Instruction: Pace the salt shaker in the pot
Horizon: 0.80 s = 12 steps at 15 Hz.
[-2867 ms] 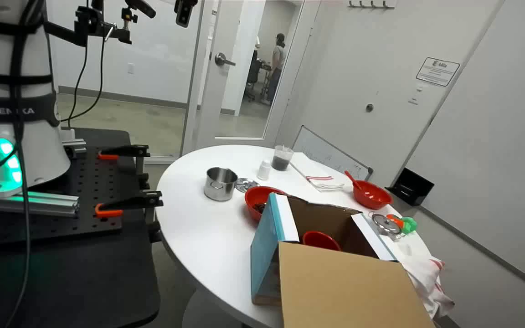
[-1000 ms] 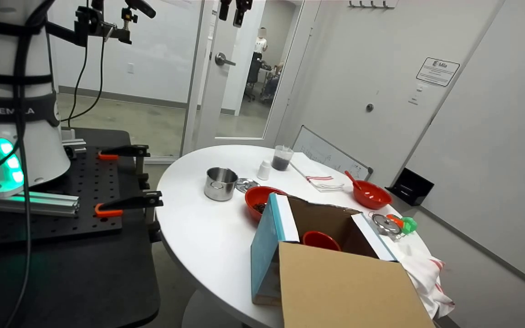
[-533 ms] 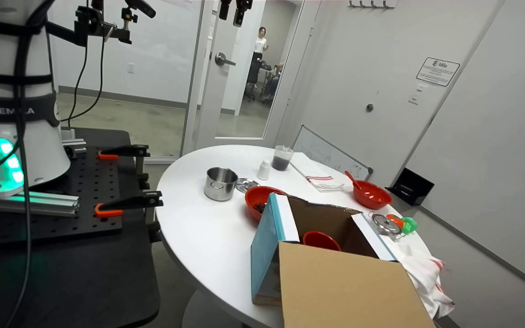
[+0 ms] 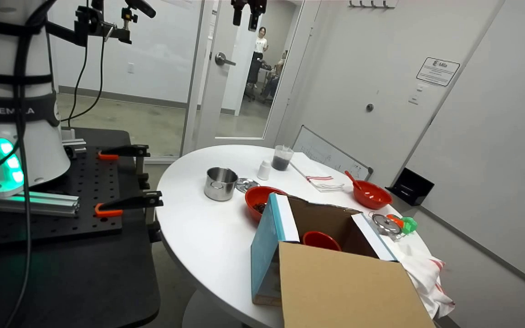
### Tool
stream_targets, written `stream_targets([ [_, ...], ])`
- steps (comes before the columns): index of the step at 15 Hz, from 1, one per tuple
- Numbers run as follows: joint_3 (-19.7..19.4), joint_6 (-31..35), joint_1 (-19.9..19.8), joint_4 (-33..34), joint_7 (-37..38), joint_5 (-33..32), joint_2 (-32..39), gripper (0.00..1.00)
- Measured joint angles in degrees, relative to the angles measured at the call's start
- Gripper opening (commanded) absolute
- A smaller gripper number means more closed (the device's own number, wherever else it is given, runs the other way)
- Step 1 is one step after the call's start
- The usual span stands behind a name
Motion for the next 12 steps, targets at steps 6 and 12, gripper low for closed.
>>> stream_targets([
  [6, -1.1, 4.7, -0.6, 5.8, 0.7, -6.2, 11.5, 1.00],
  [12, -3.6, 5.1, -0.3, 16.4, -1.0, -7.4, 25.2, 1.00],
])
